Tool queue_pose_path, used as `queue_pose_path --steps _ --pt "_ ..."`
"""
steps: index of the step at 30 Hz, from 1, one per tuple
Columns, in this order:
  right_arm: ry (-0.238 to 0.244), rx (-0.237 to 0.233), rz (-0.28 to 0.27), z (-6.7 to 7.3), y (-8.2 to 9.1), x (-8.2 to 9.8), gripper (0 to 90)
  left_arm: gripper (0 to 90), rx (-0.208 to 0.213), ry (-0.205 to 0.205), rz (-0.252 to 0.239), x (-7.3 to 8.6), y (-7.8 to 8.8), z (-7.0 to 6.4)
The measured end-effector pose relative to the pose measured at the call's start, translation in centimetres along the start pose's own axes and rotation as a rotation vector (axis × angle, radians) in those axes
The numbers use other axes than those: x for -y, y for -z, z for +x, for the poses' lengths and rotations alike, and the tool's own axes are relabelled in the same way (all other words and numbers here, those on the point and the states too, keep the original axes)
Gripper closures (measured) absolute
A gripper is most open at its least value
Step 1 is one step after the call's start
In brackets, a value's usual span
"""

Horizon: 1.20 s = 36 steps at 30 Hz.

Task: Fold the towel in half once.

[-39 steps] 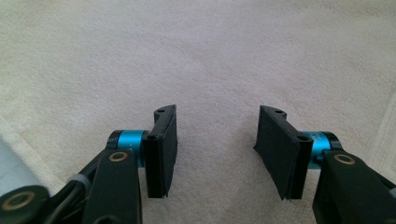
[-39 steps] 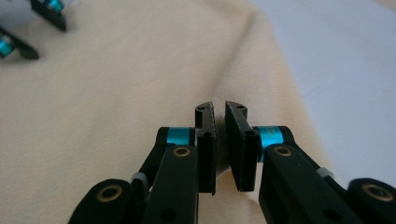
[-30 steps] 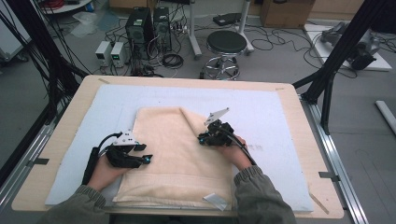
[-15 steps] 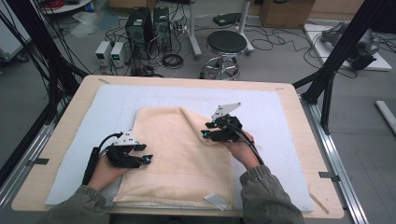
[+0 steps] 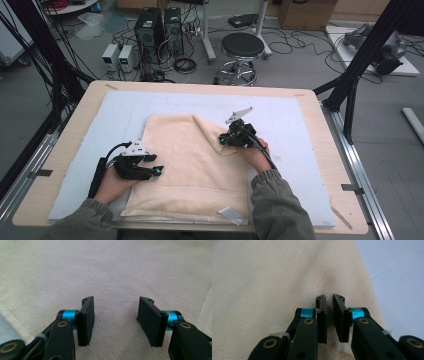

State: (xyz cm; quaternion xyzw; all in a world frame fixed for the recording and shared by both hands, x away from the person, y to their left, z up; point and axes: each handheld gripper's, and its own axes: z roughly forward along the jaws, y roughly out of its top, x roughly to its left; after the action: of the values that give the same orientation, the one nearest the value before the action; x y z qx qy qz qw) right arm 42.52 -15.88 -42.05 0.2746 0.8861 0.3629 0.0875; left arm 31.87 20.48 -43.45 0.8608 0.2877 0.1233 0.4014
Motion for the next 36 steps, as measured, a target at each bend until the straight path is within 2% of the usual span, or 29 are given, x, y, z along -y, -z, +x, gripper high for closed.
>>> queue_pose_path --steps 3,5,6,7,8,9,10,11,14,16,19,21,23,29,32,34,36 --pt "0.003 0.003 -0.026 -0.4 0.8 -0.5 83.1 47.4 -0.002 -0.004 0.003 0.0 -0.1 -0.1" --pt "0.024 0.037 -0.017 -1.2 1.3 -1.2 84.6 47.3 -0.002 -0.006 0.012 0.0 0.0 -0.1" --pt "0.028 0.091 -0.019 -1.7 1.8 -1.7 84.3 47.2 -0.004 -0.006 0.014 0.0 0.0 -0.2" --pt "0.017 0.179 -0.044 -2.6 2.4 -2.2 79.6 47.1 -0.004 -0.008 0.016 0.0 0.0 -0.2" --pt "-0.027 0.277 -0.066 -3.6 3.1 -2.5 74.3 47.0 -0.004 -0.008 0.016 0.0 -0.1 -0.1" --pt "-0.093 0.312 -0.091 -4.6 3.8 -2.5 74.2 47.0 -0.003 -0.008 0.014 0.0 0.0 -0.1" --pt "-0.128 0.321 -0.106 -5.2 4.3 -2.5 73.4 47.0 0.001 -0.007 0.011 0.0 0.0 -0.1" --pt "-0.130 0.316 -0.105 -5.4 4.4 -2.5 73.0 46.9 0.001 -0.005 0.008 0.1 -0.1 -0.1" --pt "-0.059 0.277 -0.062 -4.4 4.2 -2.4 70.7 46.9 0.003 0.001 0.010 0.1 -0.2 0.0" --pt "-0.056 0.211 -0.065 -3.9 3.7 -2.2 68.8 46.7 -0.001 -0.007 0.011 0.0 0.0 -0.2" --pt "-0.051 0.138 -0.024 -3.1 2.5 -1.7 65.4 46.5 -0.006 -0.017 0.003 0.0 0.5 -0.3" --pt "-0.032 0.120 -0.010 -2.3 2.1 -1.3 64.9 46.4 -0.007 -0.014 -0.008 0.0 0.9 -0.5" --pt "-0.025 0.088 -0.028 -1.5 2.2 -0.7 63.1 46.0 -0.007 -0.026 -0.016 0.2 1.4 -0.8" --pt "-0.007 0.042 -0.066 0.6 3.7 1.2 57.8 42.9 -0.024 -0.043 -0.019 1.3 2.5 -1.3" --pt "-0.018 0.034 -0.082 1.0 4.4 2.1 52.0 39.7 -0.039 -0.023 -0.022 1.4 2.8 -0.9" --pt "-0.037 0.018 -0.071 0.8 4.6 2.3 48.3 38.5 -0.044 0.001 -0.037 1.3 2.9 -0.6" --pt "-0.051 0.015 -0.086 0.7 4.9 2.4 44.3 37.2 -0.057 0.009 -0.049 1.0 3.1 -0.4"
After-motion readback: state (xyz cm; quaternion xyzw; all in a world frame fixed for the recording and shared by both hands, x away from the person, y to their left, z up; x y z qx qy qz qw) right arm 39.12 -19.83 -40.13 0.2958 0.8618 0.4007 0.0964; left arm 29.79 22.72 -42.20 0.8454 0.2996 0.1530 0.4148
